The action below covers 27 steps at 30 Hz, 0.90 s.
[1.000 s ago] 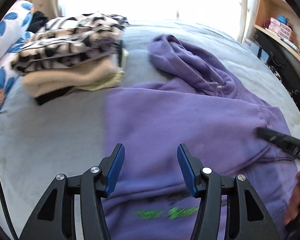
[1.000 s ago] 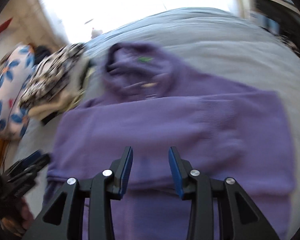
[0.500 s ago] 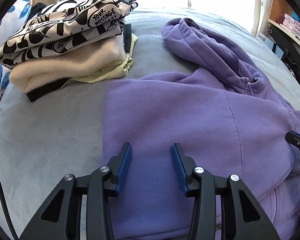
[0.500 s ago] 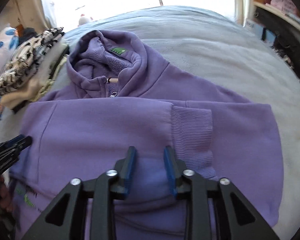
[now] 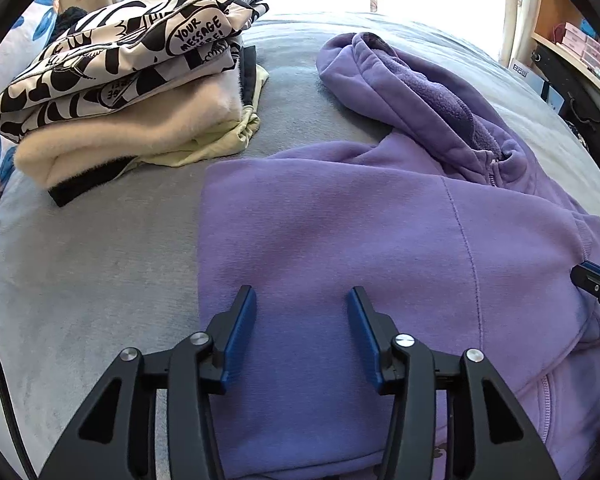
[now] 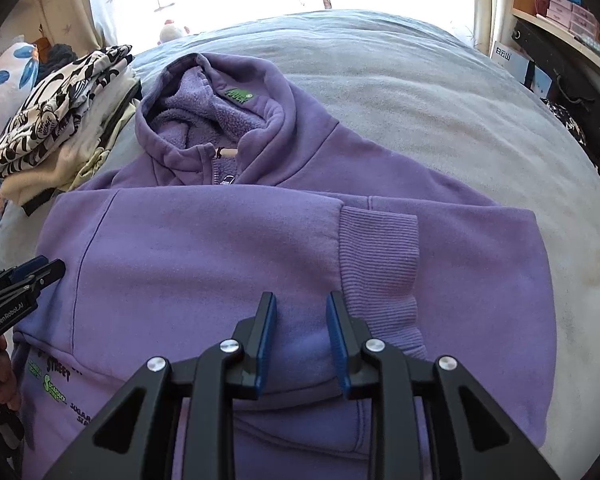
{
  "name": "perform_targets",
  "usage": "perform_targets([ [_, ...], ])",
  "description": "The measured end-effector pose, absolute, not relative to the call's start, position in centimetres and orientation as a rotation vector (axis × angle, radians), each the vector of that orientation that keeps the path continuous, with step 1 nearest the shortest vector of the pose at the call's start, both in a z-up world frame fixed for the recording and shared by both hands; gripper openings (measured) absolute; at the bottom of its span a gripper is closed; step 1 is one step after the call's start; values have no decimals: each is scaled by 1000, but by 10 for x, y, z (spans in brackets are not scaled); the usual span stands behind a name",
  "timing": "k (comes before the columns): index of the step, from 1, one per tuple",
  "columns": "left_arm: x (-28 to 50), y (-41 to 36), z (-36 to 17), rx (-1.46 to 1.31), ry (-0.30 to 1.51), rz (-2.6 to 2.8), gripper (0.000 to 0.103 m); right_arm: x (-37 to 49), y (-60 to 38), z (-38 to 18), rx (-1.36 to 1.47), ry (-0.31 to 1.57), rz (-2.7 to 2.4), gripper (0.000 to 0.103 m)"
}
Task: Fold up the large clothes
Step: 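Move both open tools along the hoodie body toward the ribbed hem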
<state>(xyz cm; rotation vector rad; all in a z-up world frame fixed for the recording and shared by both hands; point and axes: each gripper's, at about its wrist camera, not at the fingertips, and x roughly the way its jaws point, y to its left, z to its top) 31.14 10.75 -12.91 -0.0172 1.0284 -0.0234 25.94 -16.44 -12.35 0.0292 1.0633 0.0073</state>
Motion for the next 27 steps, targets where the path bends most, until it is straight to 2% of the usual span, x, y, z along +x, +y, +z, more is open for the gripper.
perform_targets([
  [2,311,106,-127,-22,1035,-28,55,259,-163,-122,27,1068,6,26],
  [7,305,100,-121,-6,1039,-18,64,251,-165,-115,57,1057,3,26],
  [12,293,97,-108,15,1021,-9,65,235,-169,-104,60,1047,-5,26],
  [16,282,98,-93,9,1006,-6,71,222,-176,-96,102,1048,-9,26],
  [27,241,93,-53,39,942,0,71,174,-191,-61,134,995,-43,26],
])
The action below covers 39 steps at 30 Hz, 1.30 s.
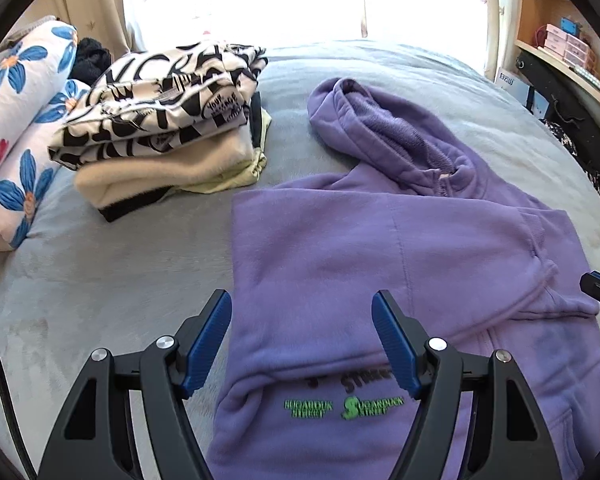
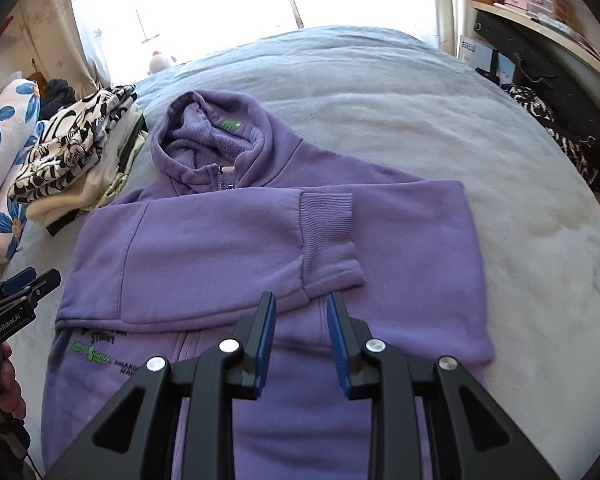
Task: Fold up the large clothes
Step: 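Move both open tools along the hoodie body toward the ribbed hem, then position both tools at the ribbed hem of the hoodie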
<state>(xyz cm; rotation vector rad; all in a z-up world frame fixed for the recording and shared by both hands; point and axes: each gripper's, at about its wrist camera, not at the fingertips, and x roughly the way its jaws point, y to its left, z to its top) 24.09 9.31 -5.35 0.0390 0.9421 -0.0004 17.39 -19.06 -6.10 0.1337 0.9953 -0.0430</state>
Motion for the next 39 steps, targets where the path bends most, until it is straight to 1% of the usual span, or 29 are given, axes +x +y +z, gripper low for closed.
perform_targets([
  [12,159,101,-25,19,873,10,71,97,-212,-38,154,926,-93,26],
  [18,121,106,-12,-4,868,-9,71,63,-225,-27,170,909,-88,27],
  [20,106,111,-9,-3,870,-15,72,52,-227,-24,172,904,-82,31],
  [22,92,116,-6,-1,873,-17,73,36,-231,-19,168,890,-78,46],
  [23,82,119,-5,-1,875,-20,74,29,-232,-18,164,882,-75,47],
  [31,28,148,-10,-64,935,-59,77,-22,-238,-20,151,894,-15,49],
  [39,-20,162,-49,-89,1036,-108,77,-60,-243,-40,164,947,38,49],
])
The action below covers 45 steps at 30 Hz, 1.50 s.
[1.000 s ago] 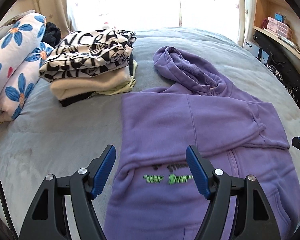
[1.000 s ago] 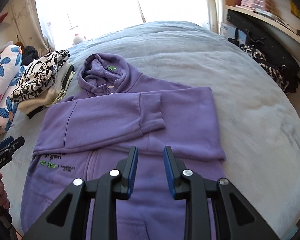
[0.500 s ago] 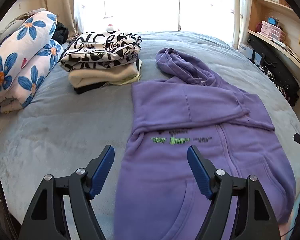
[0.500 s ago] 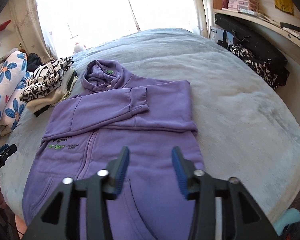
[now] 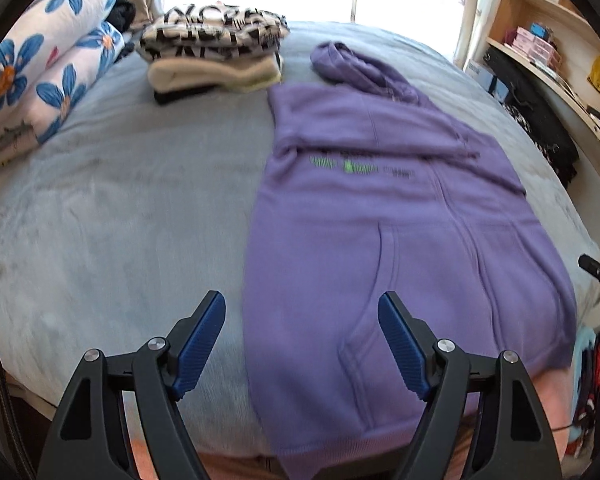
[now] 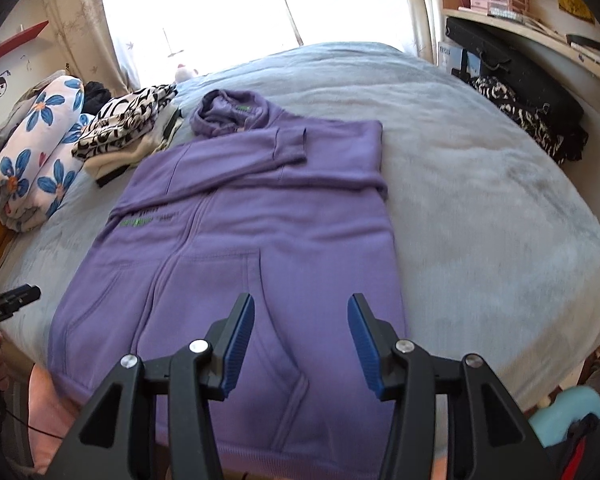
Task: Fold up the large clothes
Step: 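Position both tools at the ribbed hem of the hoodie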
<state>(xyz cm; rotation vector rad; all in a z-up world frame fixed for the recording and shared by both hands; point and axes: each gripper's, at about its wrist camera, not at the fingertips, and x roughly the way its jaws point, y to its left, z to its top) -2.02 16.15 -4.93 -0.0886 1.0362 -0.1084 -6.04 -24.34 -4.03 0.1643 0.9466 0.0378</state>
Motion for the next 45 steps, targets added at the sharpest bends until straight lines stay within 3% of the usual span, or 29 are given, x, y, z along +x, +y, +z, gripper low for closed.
perform_targets([
  [18,-62,174,-109,-180,1172,-194,77,-125,-304,-103,369,1078,68,49],
  [40,-69,158,-128,-256,1240,-260,79,-133,-273,-130,452,1121,320,51],
  [42,-69,155,-129,-248,1245,-266,79,-132,-272,-132,462,1119,323,49],
  [45,-68,154,-131,-264,1263,-286,79,-130,-274,-134,465,1115,308,34],
])
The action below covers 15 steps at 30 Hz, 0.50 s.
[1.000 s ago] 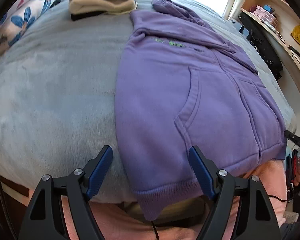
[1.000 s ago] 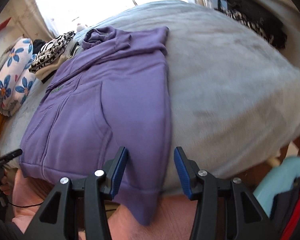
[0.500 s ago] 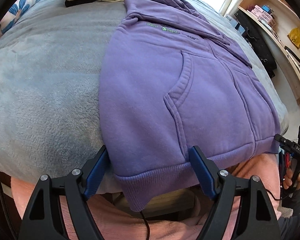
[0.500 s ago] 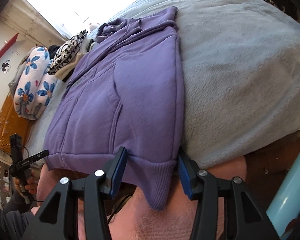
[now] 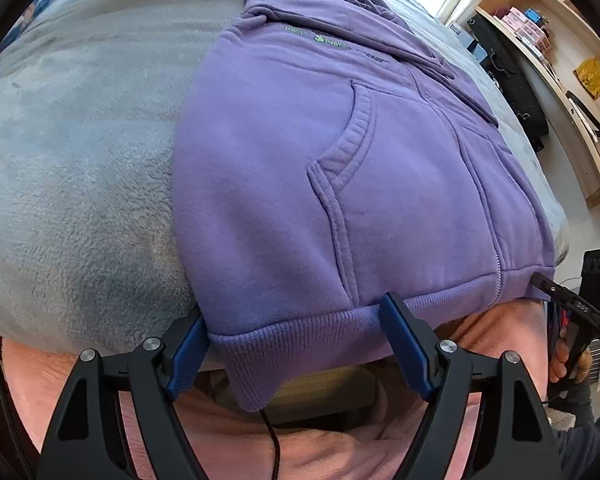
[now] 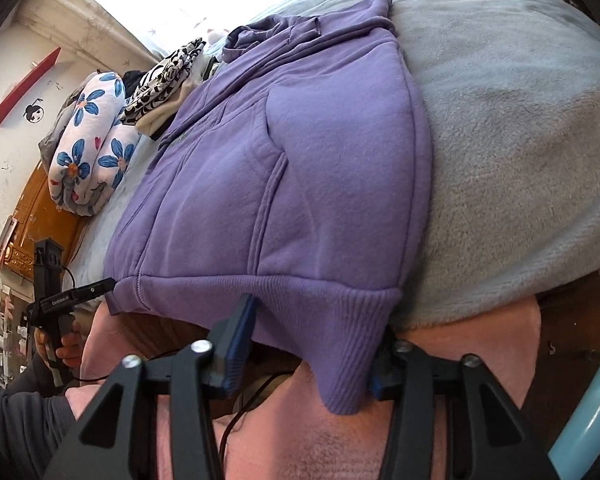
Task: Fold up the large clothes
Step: 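Position both tools at the ribbed hem of the hoodie, then grasp the ribbed hem with both tools and lift it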
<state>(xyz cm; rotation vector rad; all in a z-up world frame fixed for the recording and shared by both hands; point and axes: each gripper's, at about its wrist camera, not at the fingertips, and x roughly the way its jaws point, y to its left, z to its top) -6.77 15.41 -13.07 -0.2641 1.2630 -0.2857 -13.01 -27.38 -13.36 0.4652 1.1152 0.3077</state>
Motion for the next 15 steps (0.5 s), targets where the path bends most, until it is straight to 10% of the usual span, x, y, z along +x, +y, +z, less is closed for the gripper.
perform_targets([
  [9,-70,145,-154,-357,1396,-361,69,-133,-277,-130,464,1100,288,13],
  [15,-67,155,-166,-456,1420,-354,11,-133,-271,-115,431,1075,300,9],
])
